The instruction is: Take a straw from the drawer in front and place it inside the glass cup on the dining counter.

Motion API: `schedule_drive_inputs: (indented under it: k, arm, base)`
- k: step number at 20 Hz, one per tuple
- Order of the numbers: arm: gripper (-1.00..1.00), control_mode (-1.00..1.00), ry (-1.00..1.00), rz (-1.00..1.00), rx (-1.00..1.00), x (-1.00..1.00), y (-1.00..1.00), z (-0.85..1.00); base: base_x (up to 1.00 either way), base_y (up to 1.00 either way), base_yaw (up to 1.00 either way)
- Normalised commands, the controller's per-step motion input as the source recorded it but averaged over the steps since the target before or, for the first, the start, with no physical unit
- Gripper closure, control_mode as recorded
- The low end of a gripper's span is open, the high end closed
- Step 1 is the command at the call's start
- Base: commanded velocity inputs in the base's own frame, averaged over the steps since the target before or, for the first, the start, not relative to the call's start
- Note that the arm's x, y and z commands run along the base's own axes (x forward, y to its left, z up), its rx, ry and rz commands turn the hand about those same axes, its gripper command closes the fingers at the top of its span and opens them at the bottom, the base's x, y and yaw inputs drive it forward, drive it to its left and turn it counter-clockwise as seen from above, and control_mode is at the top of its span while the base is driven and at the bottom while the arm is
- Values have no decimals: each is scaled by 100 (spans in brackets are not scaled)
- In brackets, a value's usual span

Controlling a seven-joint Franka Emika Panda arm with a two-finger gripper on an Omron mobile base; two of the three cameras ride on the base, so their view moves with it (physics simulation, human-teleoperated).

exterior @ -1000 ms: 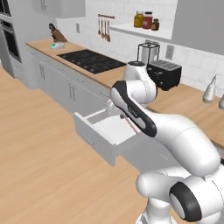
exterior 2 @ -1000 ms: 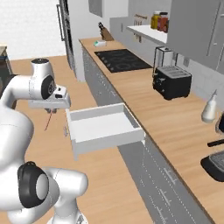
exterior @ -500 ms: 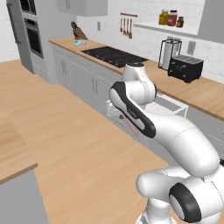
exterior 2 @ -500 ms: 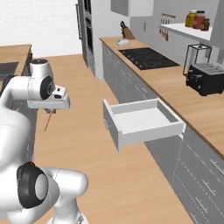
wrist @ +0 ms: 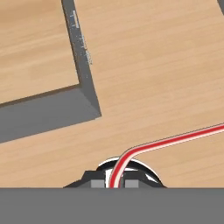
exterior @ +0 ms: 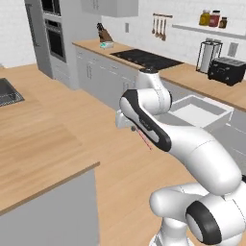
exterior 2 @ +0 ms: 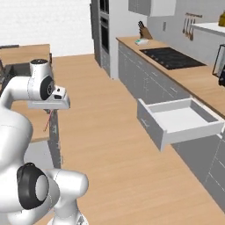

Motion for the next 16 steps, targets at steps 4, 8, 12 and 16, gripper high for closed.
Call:
schedule_drive_inputs:
  k: [4,8,12,16]
  arm:
    - [100,100,0,0,0,0,0,0]
    - [100,100,0,0,0,0,0,0]
    - [100,100,0,0,0,0,0,0]
    - [100,100,0,0,0,0,0,0]
  base:
    - [0,100,0]
    - [-21,100,0]
    - [-37,100,1]
    - [-35,100,2]
